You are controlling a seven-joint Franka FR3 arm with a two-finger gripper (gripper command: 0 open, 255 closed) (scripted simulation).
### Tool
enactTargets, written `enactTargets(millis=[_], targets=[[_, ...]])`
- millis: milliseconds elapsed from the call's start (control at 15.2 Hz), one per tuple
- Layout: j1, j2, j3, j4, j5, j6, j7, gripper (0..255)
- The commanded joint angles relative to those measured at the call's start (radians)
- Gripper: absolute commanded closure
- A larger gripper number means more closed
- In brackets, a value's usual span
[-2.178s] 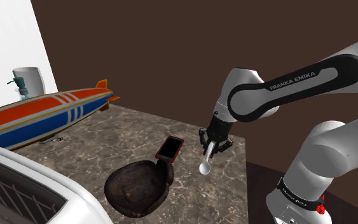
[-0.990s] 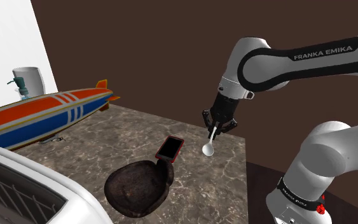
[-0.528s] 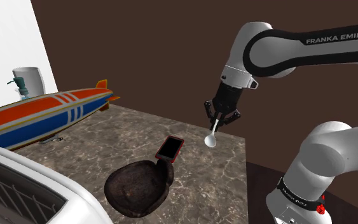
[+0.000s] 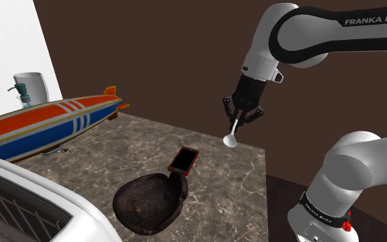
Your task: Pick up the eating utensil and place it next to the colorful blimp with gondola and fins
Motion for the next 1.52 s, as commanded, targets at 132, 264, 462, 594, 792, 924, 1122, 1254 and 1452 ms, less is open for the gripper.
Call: enactTargets(millis=[132, 264, 462, 594, 792, 924, 1122, 1254, 1452], targets=[[-0.007, 0.001, -0.016, 0.054, -0.018, -0.052, 0.011, 255], [-0.010, 0.003, -0.023, 0.081, -0.026, -0.076, 0.017, 255], [-0.014, 0.009, -0.033, 0.122, -0.037, -0.112, 0.025, 255], [-0.017, 0.013, -0.040, 0.151, -0.044, -0.136, 0.030, 255], [-0.020, 0.022, -0.049, 0.195, -0.054, -0.170, 0.038, 255], [-0.023, 0.028, -0.055, 0.224, -0.060, -0.193, 0.044, 255], [-0.026, 0.040, -0.063, 0.270, -0.068, -0.227, 0.052, 255], [-0.041, 0.120, -0.034, 0.319, -0.068, -0.189, 0.061, 255], [-0.066, 0.242, 0.010, 0.402, -0.076, -0.139, 0.081, 255]])
